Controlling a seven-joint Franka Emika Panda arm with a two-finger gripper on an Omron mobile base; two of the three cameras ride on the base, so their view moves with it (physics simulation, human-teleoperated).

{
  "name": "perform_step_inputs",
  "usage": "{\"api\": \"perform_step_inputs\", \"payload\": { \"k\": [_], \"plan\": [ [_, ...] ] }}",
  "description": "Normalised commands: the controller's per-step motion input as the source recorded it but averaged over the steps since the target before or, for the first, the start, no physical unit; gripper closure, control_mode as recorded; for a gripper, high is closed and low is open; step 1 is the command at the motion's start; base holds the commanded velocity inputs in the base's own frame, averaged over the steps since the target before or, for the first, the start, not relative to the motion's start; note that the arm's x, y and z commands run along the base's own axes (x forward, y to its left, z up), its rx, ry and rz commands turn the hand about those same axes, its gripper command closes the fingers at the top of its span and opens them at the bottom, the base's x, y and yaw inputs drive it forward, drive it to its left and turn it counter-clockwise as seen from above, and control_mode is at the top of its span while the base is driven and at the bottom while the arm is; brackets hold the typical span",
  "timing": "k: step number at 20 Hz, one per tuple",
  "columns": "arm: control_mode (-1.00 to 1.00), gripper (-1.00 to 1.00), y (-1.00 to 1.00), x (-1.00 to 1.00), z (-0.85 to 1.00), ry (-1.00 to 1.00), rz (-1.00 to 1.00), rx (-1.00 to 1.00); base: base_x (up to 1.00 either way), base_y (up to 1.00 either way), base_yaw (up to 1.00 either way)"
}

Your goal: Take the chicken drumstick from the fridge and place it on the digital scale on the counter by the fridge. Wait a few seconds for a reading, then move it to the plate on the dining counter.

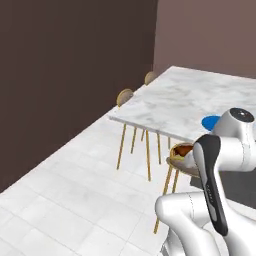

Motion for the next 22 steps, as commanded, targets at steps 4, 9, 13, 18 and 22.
{"api": "perform_step_inputs", "payload": {
  "k": [4,9,13,18,22],
  "plan": [
    [1.00,1.00,0.00,0.00,0.00,0.00,0.00,0.00,0.76,0.08,-0.72],
    [1.00,1.00,0.00,0.00,0.00,0.00,0.00,0.00,0.36,0.00,-0.78],
    [1.00,1.00,0.00,0.00,0.00,0.00,0.00,0.00,0.42,0.02,-0.73],
    [1.00,1.00,0.00,0.00,0.00,0.00,0.00,0.00,0.96,0.38,-0.42],
    [1.00,1.00,0.00,0.00,0.00,0.00,0.00,0.00,0.89,0.04,-0.06]
  ]
}}
